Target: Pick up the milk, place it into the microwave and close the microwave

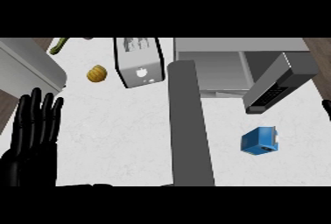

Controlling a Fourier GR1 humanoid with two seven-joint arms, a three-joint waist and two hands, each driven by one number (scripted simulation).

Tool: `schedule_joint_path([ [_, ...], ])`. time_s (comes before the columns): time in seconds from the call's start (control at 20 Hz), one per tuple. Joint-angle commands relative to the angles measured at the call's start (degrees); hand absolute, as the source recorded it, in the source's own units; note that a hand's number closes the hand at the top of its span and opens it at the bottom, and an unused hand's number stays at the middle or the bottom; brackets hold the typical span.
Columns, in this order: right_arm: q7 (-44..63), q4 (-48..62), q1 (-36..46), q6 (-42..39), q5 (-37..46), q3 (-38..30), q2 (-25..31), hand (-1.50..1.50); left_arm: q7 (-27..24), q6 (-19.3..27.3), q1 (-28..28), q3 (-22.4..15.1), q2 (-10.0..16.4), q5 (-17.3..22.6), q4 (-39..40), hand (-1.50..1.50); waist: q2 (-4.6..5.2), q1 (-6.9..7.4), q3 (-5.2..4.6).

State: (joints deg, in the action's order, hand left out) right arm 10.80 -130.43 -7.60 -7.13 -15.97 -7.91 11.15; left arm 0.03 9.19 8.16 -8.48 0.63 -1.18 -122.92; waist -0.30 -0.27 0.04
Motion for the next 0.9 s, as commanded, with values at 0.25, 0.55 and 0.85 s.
schedule_joint_path([
  [0.25, 2.8, -4.8, -6.1, -4.6, -6.5, -7.4, 1.3, -1.50, -5.5, -3.9, 17.5, -1.7, 1.4, 5.6, -9.5, -1.50, 0.15, 0.47, -0.05],
  [0.55, 1.9, -6.4, -7.2, -3.6, 2.2, -2.1, -2.1, -1.50, -10.5, -6.5, 25.0, -1.8, 2.6, 8.0, -11.5, -1.50, 0.17, 0.70, -0.06],
  [0.85, -2.7, -2.0, -8.4, -4.8, 8.5, -0.8, -4.5, -1.50, -18.3, -8.1, 35.3, -5.4, 2.1, 5.6, -11.5, -1.50, 0.15, 0.92, -0.04],
])
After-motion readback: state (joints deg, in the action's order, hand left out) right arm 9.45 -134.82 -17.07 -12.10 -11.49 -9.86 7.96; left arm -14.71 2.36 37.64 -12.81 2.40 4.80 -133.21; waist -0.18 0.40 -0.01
